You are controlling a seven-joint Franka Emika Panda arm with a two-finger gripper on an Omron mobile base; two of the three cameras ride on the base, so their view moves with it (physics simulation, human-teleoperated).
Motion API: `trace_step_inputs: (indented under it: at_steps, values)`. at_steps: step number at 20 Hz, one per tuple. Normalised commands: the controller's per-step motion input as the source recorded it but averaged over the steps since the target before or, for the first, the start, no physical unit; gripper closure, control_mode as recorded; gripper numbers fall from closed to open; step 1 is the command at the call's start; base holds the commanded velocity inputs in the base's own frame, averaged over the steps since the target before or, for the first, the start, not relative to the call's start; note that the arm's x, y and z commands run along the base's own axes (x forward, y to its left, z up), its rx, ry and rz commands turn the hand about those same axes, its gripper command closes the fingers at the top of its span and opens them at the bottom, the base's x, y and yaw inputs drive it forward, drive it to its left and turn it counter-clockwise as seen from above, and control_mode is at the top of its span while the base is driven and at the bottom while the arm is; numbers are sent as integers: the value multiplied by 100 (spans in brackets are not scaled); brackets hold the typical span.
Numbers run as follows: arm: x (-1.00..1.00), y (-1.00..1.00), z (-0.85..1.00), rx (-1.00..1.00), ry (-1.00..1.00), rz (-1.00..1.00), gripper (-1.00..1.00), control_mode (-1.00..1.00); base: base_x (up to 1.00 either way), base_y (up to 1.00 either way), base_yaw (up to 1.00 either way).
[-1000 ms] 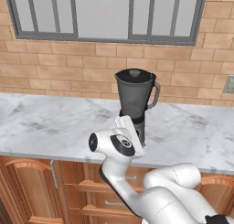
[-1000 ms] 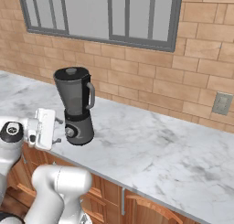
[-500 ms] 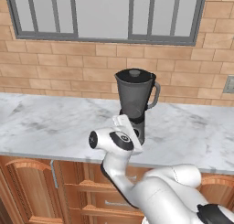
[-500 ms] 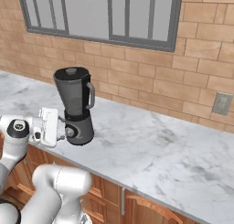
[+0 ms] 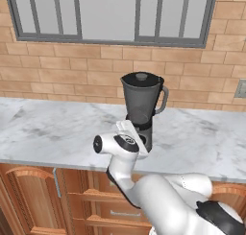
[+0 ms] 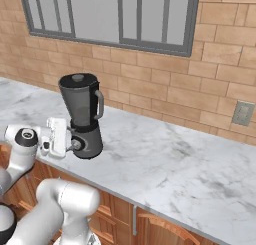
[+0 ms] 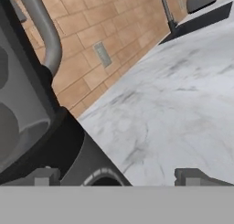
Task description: Grab the onion and garlic from the fridge, place them in the blender, close the lid, and turn on the blender to create a marinade.
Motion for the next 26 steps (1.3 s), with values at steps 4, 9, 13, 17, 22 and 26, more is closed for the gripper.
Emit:
trace_step_inputs:
  at_steps: [4,9,13,17,22,26]
  values:
    - [24,0,-20,0,0,0,-100,-100,0,0,0]
    - [27,0,-20,0,0,0,-100,-100,0,0,0]
    - [17,0,-6,0,-3,0,-100,-100,0,0,0]
    - [0,0,0,0,-11,0,-100,-100,0,0,0]
    - [-34,0,8,0,-18,0,-100,-100,0,0,0]
    - [-80,5,48,0,-13,0,-100,-100,0,0,0]
